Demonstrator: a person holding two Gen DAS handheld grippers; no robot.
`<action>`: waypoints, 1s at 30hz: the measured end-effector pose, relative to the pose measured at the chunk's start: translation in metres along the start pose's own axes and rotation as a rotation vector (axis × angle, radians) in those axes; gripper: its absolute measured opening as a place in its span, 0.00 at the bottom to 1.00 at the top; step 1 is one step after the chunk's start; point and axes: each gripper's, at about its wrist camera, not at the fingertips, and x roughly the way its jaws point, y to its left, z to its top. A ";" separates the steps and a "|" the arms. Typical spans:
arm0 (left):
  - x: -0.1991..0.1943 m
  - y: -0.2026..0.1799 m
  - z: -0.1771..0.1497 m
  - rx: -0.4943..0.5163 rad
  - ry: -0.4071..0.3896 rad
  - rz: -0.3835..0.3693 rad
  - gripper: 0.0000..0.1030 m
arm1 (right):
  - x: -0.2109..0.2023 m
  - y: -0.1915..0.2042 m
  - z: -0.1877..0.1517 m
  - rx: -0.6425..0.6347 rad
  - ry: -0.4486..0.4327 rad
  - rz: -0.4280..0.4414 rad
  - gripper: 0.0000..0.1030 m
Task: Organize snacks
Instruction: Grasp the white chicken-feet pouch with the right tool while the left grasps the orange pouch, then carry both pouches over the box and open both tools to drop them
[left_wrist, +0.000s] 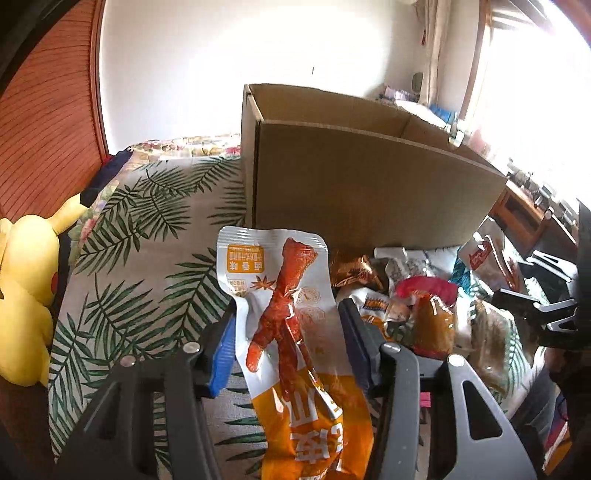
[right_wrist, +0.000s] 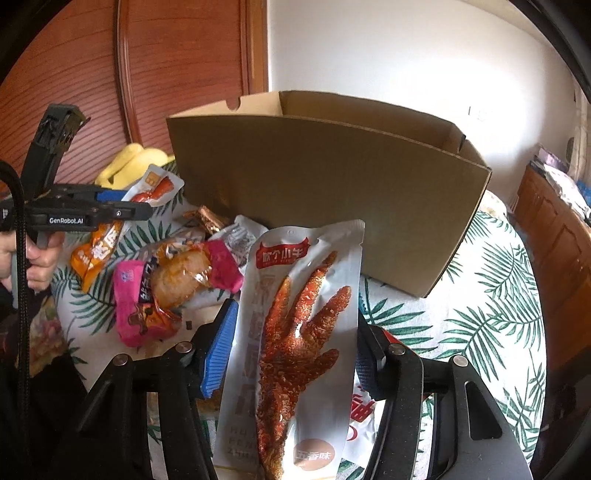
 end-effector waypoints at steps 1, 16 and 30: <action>-0.003 0.000 0.001 -0.004 -0.008 -0.005 0.49 | -0.001 0.000 0.000 0.002 -0.003 0.000 0.57; -0.049 -0.025 0.057 0.024 -0.164 -0.118 0.50 | -0.028 0.003 0.018 -0.007 -0.110 -0.025 0.57; -0.049 -0.045 0.135 0.114 -0.270 -0.164 0.50 | -0.056 -0.004 0.071 -0.067 -0.226 -0.090 0.57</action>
